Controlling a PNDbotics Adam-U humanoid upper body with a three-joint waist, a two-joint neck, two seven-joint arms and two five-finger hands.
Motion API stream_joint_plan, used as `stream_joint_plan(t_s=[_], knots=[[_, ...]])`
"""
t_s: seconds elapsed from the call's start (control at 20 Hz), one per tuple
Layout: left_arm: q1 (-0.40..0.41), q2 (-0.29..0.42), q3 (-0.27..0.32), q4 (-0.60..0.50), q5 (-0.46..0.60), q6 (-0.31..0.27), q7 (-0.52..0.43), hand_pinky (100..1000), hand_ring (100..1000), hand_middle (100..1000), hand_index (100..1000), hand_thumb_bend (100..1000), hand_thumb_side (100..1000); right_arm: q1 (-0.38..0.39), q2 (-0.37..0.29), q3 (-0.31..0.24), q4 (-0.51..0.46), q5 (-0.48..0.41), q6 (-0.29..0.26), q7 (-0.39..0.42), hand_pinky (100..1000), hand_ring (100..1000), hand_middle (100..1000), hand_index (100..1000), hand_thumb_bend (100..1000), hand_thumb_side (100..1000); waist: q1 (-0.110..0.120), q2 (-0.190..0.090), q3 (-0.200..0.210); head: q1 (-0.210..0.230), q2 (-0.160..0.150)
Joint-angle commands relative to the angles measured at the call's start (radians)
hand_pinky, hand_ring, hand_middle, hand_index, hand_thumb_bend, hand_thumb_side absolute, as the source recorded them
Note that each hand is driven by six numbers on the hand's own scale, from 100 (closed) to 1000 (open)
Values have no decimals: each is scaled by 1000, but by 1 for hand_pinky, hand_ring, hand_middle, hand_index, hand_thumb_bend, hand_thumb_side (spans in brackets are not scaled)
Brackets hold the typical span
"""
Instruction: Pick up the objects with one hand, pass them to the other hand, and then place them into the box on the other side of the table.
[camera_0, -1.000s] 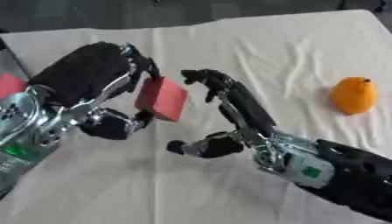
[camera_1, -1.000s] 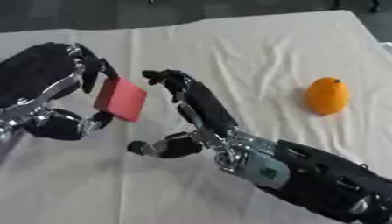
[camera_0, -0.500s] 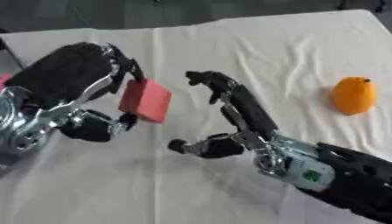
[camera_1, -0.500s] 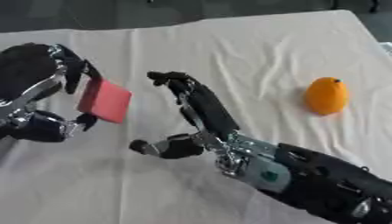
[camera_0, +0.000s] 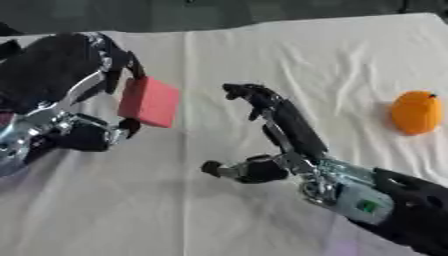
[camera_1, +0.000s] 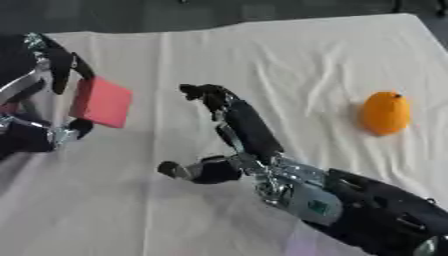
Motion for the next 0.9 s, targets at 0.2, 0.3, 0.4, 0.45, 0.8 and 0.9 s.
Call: stream_joint_plan(t_s=[0.2, 0.3, 0.4, 0.45, 0.8, 0.9], knots=[[24, 101, 85, -46, 10, 41, 24, 714, 531, 343, 426, 448, 100, 3, -20, -9, -10, 18, -6, -7, 489, 843, 717, 890, 724, 443, 8, -18, 2, 62, -18], [39, 124, 109, -49, 9, 54, 37, 714, 530, 342, 424, 451, 100, 6, -21, -10, -10, 21, -9, -10, 491, 844, 719, 890, 723, 443, 7, -18, 1, 79, -21], [54, 144, 130, -51, 11, 65, 49, 714, 529, 340, 422, 450, 100, 10, -21, -10, -10, 24, -10, -12, 491, 844, 719, 891, 723, 443, 5, -18, 1, 93, -24], [61, 154, 141, -52, 12, 70, 55, 713, 529, 340, 421, 455, 100, 11, -21, -10, -10, 26, -10, -14, 492, 844, 720, 891, 726, 446, 4, -18, 0, 100, -26], [106, 190, 200, -3, -4, 98, 99, 712, 528, 338, 417, 459, 100, 18, -17, -12, -10, 31, -9, -25, 493, 845, 722, 892, 722, 444, -3, -17, -3, 140, -37], [118, 195, 210, 12, -4, 102, 108, 713, 529, 339, 417, 458, 100, 21, -15, -12, -10, 33, -10, -28, 494, 845, 722, 892, 722, 445, -5, -17, -5, 156, -41]])
